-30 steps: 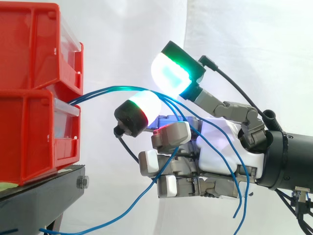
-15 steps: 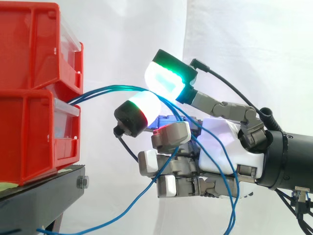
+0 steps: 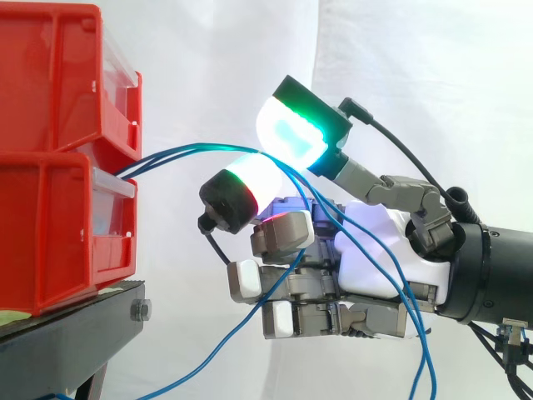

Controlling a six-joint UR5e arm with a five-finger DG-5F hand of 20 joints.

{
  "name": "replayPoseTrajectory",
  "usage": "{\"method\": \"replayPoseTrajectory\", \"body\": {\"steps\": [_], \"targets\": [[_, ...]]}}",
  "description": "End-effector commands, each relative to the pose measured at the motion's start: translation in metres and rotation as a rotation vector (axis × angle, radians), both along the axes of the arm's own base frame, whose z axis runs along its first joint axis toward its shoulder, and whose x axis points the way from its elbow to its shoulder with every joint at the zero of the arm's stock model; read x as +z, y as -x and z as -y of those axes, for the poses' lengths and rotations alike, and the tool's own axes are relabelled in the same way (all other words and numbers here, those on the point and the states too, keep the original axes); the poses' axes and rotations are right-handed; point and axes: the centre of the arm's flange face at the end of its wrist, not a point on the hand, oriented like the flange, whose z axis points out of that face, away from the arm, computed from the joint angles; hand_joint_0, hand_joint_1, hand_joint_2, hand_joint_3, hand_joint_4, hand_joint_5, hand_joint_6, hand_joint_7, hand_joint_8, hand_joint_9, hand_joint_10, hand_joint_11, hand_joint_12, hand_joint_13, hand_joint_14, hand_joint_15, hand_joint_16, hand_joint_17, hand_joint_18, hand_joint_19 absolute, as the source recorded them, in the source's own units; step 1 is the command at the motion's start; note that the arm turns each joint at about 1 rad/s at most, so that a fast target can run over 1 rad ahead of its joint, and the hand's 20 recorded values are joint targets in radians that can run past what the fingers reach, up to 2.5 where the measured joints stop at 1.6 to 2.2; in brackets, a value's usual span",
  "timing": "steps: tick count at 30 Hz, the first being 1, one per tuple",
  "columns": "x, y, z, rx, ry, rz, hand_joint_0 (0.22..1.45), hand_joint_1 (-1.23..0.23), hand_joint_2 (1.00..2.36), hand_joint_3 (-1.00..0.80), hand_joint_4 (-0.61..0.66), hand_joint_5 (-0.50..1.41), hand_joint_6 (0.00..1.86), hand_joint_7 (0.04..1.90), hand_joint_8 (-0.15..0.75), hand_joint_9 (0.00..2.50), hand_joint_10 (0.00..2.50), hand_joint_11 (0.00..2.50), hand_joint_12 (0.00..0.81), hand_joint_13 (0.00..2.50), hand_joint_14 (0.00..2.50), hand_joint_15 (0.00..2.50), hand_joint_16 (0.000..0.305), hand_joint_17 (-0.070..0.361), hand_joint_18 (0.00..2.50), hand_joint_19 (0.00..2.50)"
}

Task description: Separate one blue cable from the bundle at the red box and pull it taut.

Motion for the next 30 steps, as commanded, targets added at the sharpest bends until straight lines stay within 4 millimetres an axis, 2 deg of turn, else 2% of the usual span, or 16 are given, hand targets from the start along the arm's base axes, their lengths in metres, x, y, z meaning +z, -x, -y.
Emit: {"method": "replayPoseTrajectory", "body": {"steps": [1,5,8,16,19,22,25,30], "targets": [[-0.0007,0.0,0.0,0.0,0.002,-0.001,0.74,-0.89,1.0,-0.5,0.04,-0.19,0.84,1.25,0.297,1.11,0.03,1.24,0.39,0.92,0.03,0.68,0.053,0.119,0.79,0.77],[-0.0007,0.0,0.0,0.0,0.002,-0.001,0.74,-0.89,1.0,-0.5,0.04,-0.18,0.84,1.25,0.301,1.13,0.03,1.26,0.388,0.93,0.03,0.68,0.052,0.117,0.8,0.78],[-0.0007,0.0,0.0,0.0,0.002,-0.001,0.69,-0.87,1.0,-0.5,0.04,-0.18,0.84,1.24,0.3,1.15,0.04,1.28,0.386,0.93,0.03,0.68,0.052,0.116,0.81,0.79],[0.0004,0.0,0.0,0.0,0.002,0.0,0.54,-0.67,1.0,-0.5,0.09,-0.15,0.77,1.21,0.319,1.21,0.03,1.27,0.416,0.97,0.03,0.68,0.054,0.121,0.85,0.83],[-0.0007,0.0,0.0,0.0,0.002,-0.001,0.56,-0.64,1.0,-0.5,0.08,-0.14,0.76,1.23,0.317,1.22,0.03,1.27,0.414,0.97,0.02,0.68,0.053,0.119,0.85,0.84],[-0.0007,0.0,0.0,0.0,0.002,-0.001,0.65,-0.62,1.0,-0.5,0.05,-0.14,0.75,1.24,0.306,1.22,0.03,1.28,0.405,0.97,0.03,0.68,0.051,0.115,0.84,0.85],[0.0004,0.0,0.0,0.0,0.003,0.0,0.63,-0.59,1.02,-0.31,0.05,-0.14,0.74,1.25,0.318,1.18,0.03,1.24,0.414,0.95,0.03,0.69,0.053,0.119,0.85,0.87],[0.0004,0.0,0.0,0.0,0.003,0.0,0.63,-0.53,1.02,-0.24,0.06,-0.13,0.69,1.28,0.314,1.17,0.03,1.22,0.416,0.94,0.03,0.68,0.054,0.122,0.85,0.87]]}}
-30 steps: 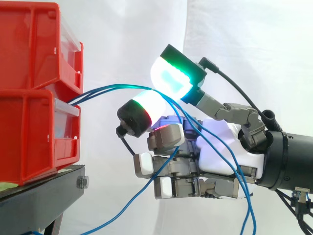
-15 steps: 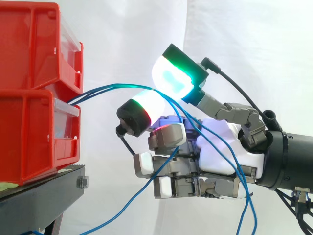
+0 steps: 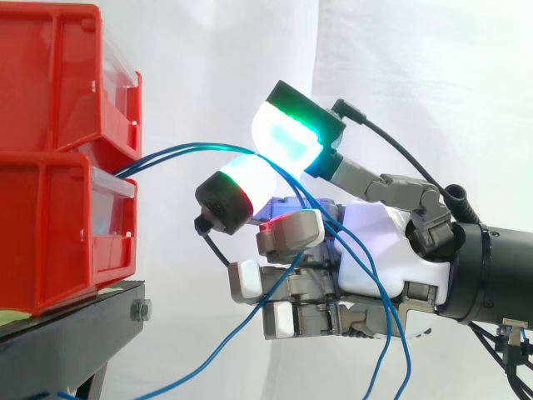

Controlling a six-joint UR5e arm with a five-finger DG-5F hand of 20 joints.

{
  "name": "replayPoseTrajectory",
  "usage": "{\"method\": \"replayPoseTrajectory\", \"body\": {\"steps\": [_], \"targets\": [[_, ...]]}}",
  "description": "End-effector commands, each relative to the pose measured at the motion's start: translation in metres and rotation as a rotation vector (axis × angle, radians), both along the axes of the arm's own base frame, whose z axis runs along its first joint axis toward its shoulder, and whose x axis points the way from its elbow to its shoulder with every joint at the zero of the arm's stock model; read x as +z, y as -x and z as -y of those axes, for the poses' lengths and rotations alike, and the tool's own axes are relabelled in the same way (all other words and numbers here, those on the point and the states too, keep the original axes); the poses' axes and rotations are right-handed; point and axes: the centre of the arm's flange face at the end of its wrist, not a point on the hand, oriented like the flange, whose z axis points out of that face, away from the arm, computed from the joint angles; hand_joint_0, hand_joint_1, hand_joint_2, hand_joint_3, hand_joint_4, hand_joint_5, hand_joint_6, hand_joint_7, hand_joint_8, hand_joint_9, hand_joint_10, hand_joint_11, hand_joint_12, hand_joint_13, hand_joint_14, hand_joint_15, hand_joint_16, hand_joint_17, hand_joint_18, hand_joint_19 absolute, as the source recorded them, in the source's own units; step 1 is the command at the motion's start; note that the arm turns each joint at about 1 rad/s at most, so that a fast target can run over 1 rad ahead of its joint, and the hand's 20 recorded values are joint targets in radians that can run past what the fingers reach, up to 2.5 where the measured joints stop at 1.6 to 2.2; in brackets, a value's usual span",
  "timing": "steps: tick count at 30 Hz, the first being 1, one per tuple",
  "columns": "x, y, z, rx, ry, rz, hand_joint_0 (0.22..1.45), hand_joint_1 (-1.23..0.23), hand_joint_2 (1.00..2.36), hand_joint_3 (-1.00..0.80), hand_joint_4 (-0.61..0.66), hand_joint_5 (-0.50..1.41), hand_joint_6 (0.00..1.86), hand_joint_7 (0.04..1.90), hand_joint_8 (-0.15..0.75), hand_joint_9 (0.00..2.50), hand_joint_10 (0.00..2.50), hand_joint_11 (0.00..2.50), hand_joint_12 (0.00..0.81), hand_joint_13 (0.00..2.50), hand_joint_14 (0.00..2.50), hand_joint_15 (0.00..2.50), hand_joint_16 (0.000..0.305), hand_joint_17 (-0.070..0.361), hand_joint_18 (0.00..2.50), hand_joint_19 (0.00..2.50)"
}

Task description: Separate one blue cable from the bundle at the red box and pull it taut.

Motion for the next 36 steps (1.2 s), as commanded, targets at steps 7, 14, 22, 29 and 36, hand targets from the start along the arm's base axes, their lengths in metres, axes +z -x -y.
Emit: {"method": "replayPoseTrajectory", "body": {"steps": [7,14,22,29,36], "targets": [[0.0006,0.0001,0.0,0.0,-0.001,0.001,0.65,-0.48,1.02,-0.22,0.07,-0.11,0.62,1.36,0.312,1.17,0.03,1.21,0.418,0.94,0.02,0.68,0.054,0.121,0.85,0.88],[0.0006,0.0001,0.0002,-0.001,-0.005,0.001,0.62,-0.61,1.02,-0.19,0.13,-0.16,0.72,1.34,0.326,1.14,0.03,1.27,0.429,0.95,0.03,0.69,0.055,0.124,0.87,0.87],[0.0006,0.0002,0.0015,-0.003,-0.007,0.001,0.75,-0.86,1.0,-0.5,0.12,-0.22,0.88,1.22,0.315,1.14,0.03,1.39,0.414,0.95,0.03,0.68,0.055,0.123,0.87,0.81],[0.0006,0.0001,0.0,0.001,-0.007,0.002,0.77,-0.9,1.0,-0.5,0.09,-0.21,0.89,1.23,0.309,1.21,0.03,1.46,0.404,0.98,0.03,0.69,0.053,0.118,0.87,0.78],[0.0004,0.0002,0.0,0.001,-0.007,0.0,0.72,-0.95,1.0,-0.5,0.1,-0.2,0.89,1.24,0.31,1.23,0.03,1.49,0.401,0.98,0.03,0.7,0.052,0.117,0.87,0.78]]}}
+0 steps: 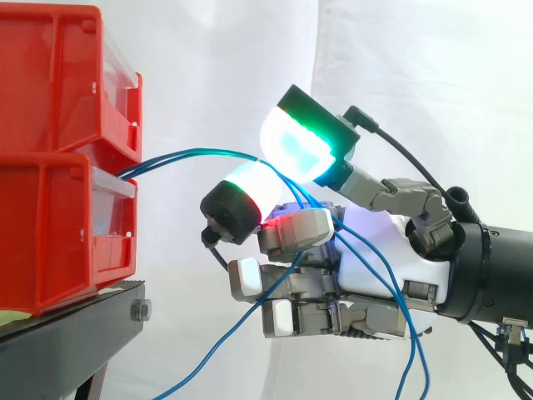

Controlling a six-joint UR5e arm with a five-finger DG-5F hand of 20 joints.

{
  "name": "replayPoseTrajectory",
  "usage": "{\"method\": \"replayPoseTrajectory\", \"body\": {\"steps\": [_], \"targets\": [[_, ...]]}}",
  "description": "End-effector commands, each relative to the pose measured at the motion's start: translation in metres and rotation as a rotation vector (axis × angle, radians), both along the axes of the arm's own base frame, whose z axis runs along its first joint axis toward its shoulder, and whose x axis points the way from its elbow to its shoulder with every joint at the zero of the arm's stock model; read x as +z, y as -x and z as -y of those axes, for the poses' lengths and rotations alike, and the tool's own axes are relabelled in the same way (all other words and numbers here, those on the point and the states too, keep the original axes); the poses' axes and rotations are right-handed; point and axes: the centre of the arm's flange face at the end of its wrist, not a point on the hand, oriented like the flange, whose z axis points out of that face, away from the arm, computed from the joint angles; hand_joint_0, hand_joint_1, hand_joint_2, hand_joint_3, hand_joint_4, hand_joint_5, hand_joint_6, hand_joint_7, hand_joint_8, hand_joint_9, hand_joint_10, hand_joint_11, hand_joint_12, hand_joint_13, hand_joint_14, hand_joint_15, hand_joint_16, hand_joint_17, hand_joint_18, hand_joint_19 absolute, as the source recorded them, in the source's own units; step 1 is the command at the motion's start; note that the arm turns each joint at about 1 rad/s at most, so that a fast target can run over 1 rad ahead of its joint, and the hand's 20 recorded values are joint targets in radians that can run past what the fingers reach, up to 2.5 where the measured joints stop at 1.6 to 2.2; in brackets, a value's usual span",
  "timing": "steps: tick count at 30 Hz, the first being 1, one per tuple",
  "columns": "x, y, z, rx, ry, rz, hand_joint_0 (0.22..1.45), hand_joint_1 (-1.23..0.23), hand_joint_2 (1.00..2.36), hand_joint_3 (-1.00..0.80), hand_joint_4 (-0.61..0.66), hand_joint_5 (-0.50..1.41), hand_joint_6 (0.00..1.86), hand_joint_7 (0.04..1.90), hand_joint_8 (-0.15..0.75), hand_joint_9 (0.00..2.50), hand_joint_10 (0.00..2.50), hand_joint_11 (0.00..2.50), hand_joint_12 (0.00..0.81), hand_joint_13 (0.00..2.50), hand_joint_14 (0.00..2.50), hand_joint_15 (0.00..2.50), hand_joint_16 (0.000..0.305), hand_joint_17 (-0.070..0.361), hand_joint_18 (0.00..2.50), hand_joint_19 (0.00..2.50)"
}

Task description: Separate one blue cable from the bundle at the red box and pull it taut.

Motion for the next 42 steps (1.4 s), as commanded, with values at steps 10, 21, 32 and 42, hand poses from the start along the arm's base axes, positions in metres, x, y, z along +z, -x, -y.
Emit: {"method": "replayPoseTrajectory", "body": {"steps": [10,21,32,42], "targets": [[0.0001,0.0001,0.0011,-0.003,0.001,0.0,0.65,-0.73,1.0,-0.49,0.07,-0.15,0.87,1.34,0.314,1.37,0.03,1.54,0.413,1.05,0.03,0.72,0.051,0.115,0.93,0.87],[0.0001,-0.0001,-0.0003,-0.001,0.006,0.0,0.52,-0.51,1.0,-0.5,0.11,-0.13,0.74,1.26,0.331,1.27,0.03,1.36,0.439,1.01,0.03,0.69,0.057,0.128,0.94,0.86],[-0.0011,-0.0001,-0.0003,-0.001,0.006,-0.002,0.54,-0.56,1.0,-0.5,0.1,-0.13,0.73,1.25,0.329,1.25,0.03,1.34,0.429,0.99,0.03,0.69,0.055,0.124,0.91,0.86],[0.0001,0.0001,0.0011,-0.003,0.0,0.001,0.64,-0.59,1.01,-0.39,0.08,-0.13,0.71,1.29,0.311,1.24,0.03,1.35,0.42,0.98,0.03,0.69,0.052,0.118,0.89,0.87]]}}
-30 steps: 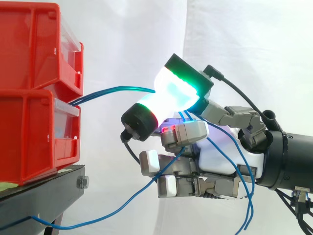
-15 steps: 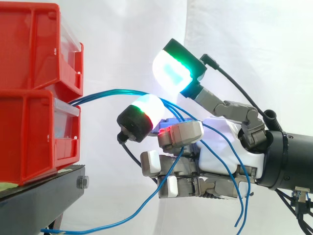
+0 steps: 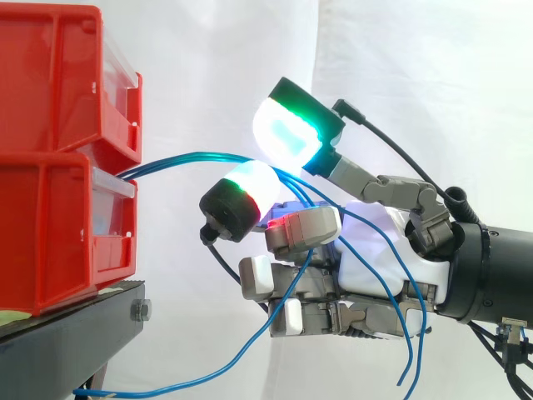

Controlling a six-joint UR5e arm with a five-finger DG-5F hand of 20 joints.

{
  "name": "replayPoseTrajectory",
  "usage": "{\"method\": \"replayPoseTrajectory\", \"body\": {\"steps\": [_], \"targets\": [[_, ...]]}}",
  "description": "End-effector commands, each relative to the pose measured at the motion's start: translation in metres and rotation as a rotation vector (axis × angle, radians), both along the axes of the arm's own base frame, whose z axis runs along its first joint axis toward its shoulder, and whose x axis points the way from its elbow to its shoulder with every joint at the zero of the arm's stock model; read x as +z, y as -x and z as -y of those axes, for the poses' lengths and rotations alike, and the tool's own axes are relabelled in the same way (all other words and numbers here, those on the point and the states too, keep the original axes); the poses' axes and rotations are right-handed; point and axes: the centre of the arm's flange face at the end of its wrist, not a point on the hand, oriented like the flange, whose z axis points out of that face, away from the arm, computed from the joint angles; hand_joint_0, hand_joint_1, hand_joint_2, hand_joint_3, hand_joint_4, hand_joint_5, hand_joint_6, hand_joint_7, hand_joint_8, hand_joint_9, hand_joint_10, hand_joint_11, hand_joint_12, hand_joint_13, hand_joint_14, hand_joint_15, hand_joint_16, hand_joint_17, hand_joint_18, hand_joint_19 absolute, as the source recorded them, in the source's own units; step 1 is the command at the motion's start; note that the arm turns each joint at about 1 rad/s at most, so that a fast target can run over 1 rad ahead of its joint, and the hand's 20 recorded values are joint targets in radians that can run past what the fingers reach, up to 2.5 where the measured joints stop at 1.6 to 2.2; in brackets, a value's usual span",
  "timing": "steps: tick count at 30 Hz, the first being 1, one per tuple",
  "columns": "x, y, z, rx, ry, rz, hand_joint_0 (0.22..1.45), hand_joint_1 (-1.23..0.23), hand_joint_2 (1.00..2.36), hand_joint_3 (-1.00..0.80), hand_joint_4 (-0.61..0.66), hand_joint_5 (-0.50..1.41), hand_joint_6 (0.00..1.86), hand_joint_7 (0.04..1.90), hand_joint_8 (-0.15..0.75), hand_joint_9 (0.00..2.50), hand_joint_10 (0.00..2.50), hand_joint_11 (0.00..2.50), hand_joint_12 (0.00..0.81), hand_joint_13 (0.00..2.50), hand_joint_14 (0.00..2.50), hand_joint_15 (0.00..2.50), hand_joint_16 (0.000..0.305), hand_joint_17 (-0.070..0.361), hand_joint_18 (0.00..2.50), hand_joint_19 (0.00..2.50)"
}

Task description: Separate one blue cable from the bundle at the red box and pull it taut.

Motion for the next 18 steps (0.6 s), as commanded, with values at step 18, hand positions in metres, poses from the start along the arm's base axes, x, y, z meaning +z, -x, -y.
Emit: {"method": "replayPoseTrajectory", "body": {"steps": [18], "targets": [[0.0002,0.0,0.0,0.002,0.0,0.0,0.63,-0.84,1.0,-0.5,0.1,-0.19,0.86,1.24,0.313,1.24,0.03,1.44,0.4,0.97,0.03,0.7,0.051,0.116,0.86,0.82]]}}
